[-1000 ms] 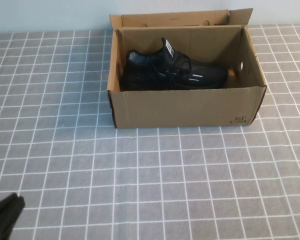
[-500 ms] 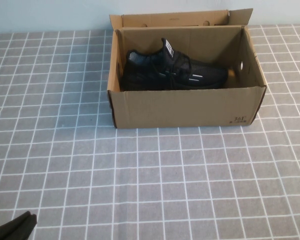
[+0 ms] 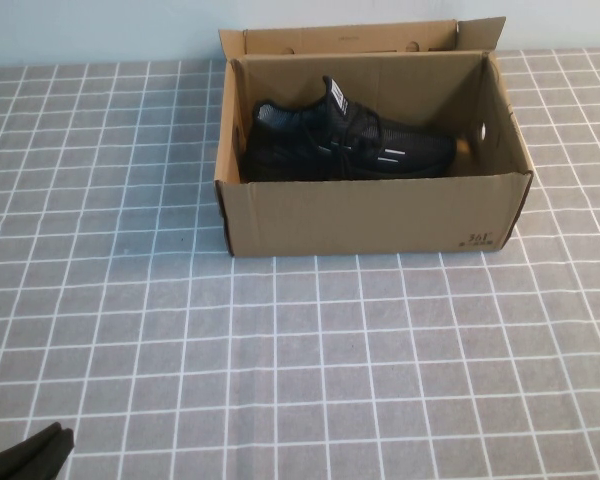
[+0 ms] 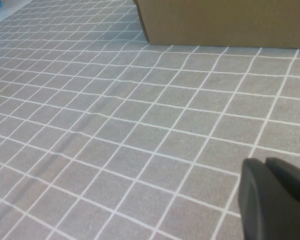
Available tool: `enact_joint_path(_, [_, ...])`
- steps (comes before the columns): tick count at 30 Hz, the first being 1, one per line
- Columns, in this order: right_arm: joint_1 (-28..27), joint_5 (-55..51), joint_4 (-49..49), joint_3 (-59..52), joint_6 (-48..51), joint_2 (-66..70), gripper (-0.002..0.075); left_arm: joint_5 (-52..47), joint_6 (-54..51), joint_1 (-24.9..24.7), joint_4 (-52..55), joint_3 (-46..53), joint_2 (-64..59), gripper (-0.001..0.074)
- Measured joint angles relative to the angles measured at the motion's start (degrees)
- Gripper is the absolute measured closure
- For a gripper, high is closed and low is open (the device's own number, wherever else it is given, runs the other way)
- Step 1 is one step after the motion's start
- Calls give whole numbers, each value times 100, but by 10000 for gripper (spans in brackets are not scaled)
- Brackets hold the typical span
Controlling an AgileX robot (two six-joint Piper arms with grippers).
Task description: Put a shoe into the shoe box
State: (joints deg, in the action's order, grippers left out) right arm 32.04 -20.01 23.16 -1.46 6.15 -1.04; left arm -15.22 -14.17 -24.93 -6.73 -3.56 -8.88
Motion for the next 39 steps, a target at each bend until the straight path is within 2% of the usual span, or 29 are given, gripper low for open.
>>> enact_joint_path(4, [-29,101,-219,0,0,0,742,0,0,0,0,0,0,736])
enact_joint_path(6, [-282,337,-532,0,0,0,742,0,-9,0,0,0,0,736])
enact_joint_path(14, [-2341,982,-894,0,0,0,742,0,-9,0,0,0,0,736])
enact_joint_path(17, [-2869,991,-915,0,4,0,742,-10,-9,0,0,0,0,736])
enact_joint_path(20, [-3035,889,-995,0,17,0,742,-10,-14,0,0,0,0,736])
enact_joint_path(28, [-3045,122,-1281,0,17,0,742,-10,-14,0,0,0,0,736])
enact_joint_path(39, [-3045,77,-1358,0,17,0,742,-21,-14,0,0,0,0,736])
